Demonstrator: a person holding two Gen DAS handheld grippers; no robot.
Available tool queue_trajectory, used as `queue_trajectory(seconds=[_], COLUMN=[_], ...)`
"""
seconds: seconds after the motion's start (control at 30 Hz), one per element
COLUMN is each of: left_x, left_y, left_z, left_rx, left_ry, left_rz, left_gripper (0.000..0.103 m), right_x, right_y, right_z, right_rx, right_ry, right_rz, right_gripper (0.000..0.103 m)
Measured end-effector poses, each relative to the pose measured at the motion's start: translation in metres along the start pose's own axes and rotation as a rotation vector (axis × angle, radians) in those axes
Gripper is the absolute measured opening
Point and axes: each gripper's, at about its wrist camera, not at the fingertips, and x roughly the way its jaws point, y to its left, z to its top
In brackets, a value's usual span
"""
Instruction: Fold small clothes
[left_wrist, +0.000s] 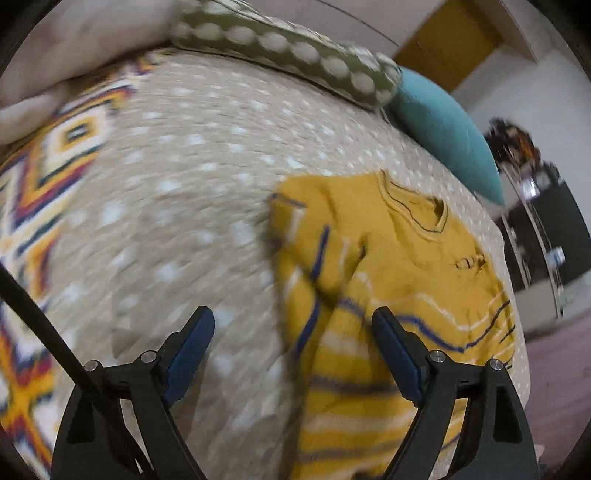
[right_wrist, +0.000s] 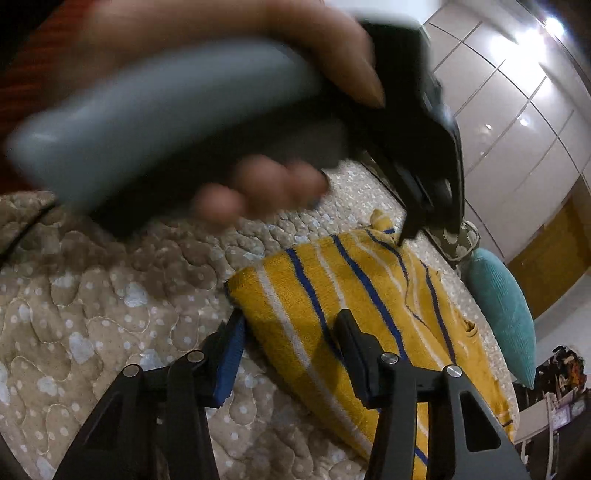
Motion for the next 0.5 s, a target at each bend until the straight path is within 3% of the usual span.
queue_trajectory(seconds=[0.13, 0.17, 0.2, 0.23, 0.3, 0.5], left_x=[0.024, 0.027, 0.028, 0.030, 0.026, -0.008], left_y=[-0.015, -0.017, -0.019, -0.022, -0.025, -0.045], left_z=[0.020, 0.023, 0.025, 0.027, 0.031, 0.035], left_rx=[0.045, 0.057, 0.070, 0.080, 0.079, 0.069], left_ry=[0.065, 0.071, 0.079, 0.100, 0.097, 0.039], left_rz=[-0.037, -0.044, -0.057, -0.067, -0.080, -0.086], left_gripper=[0.087, 0.086, 0.065, 0.031, 0.020, 0.017], right_x=[0.001, 0.000, 0.000, 0.000, -0.003, -0.026], right_y=[0.002, 0.003, 0.003, 0.005, 0.006, -0.027], right_z=[0.003, 0.003, 0.004, 0.005, 0.005, 0.004], right_rx=[-0.010, -0.010, -0.013, -0.022, -0.021, 0.131], right_ry=[0.007, 0.006, 0.005, 0.004, -0.005, -0.078], right_rz=[-0.001, 0.009, 0.023, 0.027, 0.005, 0.021], right_gripper=[0.053, 0.048, 0.034, 0.018, 0.012, 0.010])
